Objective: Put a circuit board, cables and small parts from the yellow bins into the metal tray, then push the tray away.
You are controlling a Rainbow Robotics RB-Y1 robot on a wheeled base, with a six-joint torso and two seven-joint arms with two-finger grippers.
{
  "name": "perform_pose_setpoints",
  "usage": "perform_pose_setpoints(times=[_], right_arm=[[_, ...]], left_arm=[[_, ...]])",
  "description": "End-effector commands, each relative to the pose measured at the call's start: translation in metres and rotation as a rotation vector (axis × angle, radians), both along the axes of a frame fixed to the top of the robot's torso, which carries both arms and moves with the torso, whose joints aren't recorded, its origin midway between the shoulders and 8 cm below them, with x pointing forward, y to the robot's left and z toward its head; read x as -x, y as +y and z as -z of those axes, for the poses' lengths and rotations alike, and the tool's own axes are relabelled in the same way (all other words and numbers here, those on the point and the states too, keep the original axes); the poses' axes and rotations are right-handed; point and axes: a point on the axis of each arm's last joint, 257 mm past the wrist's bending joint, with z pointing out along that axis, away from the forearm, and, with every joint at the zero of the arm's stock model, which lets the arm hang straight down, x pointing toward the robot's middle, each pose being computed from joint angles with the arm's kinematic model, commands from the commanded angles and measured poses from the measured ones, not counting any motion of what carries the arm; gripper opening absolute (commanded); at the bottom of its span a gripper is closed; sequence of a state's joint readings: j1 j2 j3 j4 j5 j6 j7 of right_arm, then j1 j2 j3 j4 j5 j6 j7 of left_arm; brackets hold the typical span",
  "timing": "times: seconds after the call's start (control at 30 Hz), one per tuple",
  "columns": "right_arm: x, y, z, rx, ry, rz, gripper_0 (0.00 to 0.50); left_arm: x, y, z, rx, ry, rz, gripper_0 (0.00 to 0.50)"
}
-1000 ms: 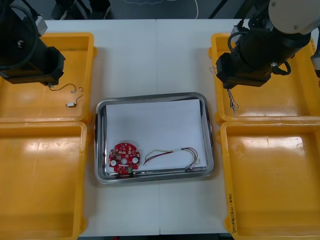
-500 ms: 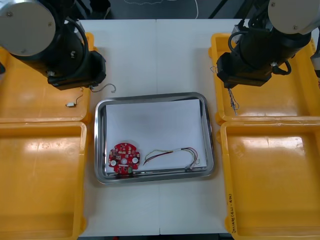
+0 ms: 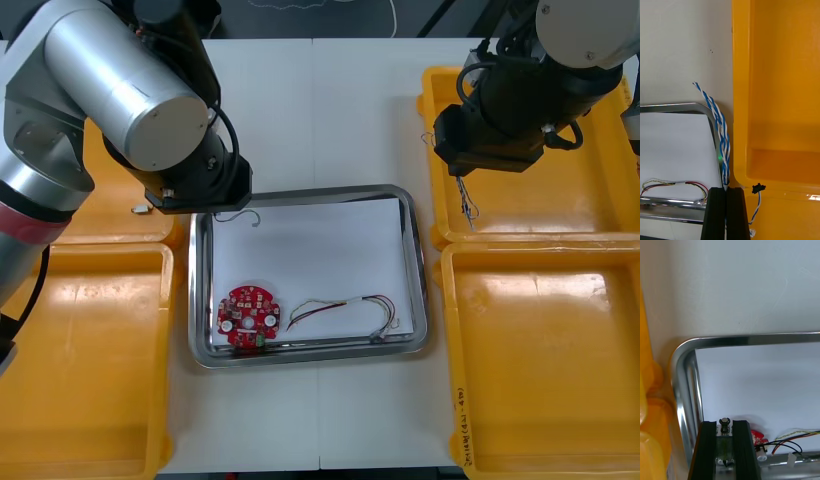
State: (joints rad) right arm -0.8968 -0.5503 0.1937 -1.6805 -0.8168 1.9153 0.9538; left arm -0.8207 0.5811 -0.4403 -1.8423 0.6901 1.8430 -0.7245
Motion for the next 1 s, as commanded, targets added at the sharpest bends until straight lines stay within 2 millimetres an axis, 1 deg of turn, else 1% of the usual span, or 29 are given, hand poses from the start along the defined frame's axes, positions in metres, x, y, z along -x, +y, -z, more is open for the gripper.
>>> perform_pose_setpoints(times=[0.03, 0.17, 0.43, 0.5, 0.7, 1.0], right_arm=[[-0.004, 0.012, -0.022, 0.016, -0.06, -0.033, 0.0], [-0.005, 0.012, -0.022, 0.019, -0.061, -0.031, 0.0], [-0.005, 0.011, -0.022, 0.02, -0.063, -0.027, 0.0], [-0.005, 0.01, -0.022, 0.023, -0.063, -0.028, 0.0], [-0.005, 0.01, -0.022, 0.023, -0.062, -0.037, 0.0], [-0.004, 0.012, -0.022, 0.022, -0.062, -0.052, 0.0]], left_arm=[[-0.006, -0.024, 0.017, 0.025, -0.007, 0.017, 0.0], [-0.012, -0.032, 0.03, 0.044, 0.006, 0.017, 0.0], [-0.016, -0.036, 0.057, 0.043, 0.027, 0.021, 0.0], [-0.016, -0.035, 0.065, 0.038, 0.034, 0.019, 0.0], [-0.009, -0.03, 0.081, 0.019, 0.054, 0.017, 0.0], [-0.007, -0.02, 0.097, 0.001, 0.042, 0.005, 0.0]])
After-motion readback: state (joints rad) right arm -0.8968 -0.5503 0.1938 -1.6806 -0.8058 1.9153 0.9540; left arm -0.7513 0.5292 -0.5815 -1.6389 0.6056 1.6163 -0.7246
